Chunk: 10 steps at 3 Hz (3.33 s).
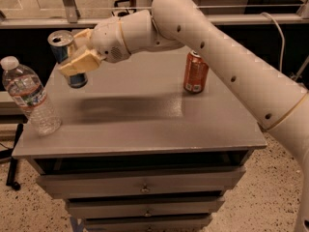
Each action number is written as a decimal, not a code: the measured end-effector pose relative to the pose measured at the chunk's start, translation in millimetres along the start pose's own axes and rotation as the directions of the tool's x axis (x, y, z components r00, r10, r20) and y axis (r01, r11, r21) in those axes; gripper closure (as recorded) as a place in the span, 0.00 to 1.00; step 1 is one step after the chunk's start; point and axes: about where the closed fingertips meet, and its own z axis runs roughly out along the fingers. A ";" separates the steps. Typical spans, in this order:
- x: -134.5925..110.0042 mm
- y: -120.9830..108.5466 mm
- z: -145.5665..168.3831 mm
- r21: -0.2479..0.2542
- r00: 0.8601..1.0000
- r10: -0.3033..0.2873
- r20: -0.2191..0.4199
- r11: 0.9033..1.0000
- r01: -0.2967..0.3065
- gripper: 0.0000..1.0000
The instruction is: Move redbull can near water bottle
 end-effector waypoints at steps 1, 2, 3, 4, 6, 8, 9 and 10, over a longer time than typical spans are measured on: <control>12.8 26.7 17.6 -0.094 1.000 0.009 -0.016 0.996 -0.011 1.00; 27.7 42.4 31.0 -0.173 0.998 0.033 -0.044 0.984 -0.040 1.00; 38.2 50.7 39.3 -0.229 0.997 0.058 -0.060 0.971 -0.070 1.00; 42.1 56.1 44.7 -0.261 0.996 0.057 -0.064 0.963 -0.072 0.85; 45.2 63.3 52.3 -0.280 0.998 0.041 -0.052 0.959 -0.054 0.38; 44.9 64.5 49.0 -0.255 0.998 0.028 -0.049 0.966 -0.040 0.00; 53.0 53.2 24.1 -0.181 0.996 0.042 -0.082 0.982 -0.056 0.00; 62.8 31.1 -14.4 -0.069 0.991 0.059 -0.119 0.995 -0.067 0.00</control>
Offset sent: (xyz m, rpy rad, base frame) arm -0.0468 0.0251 -0.0706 -0.1409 0.1401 0.2194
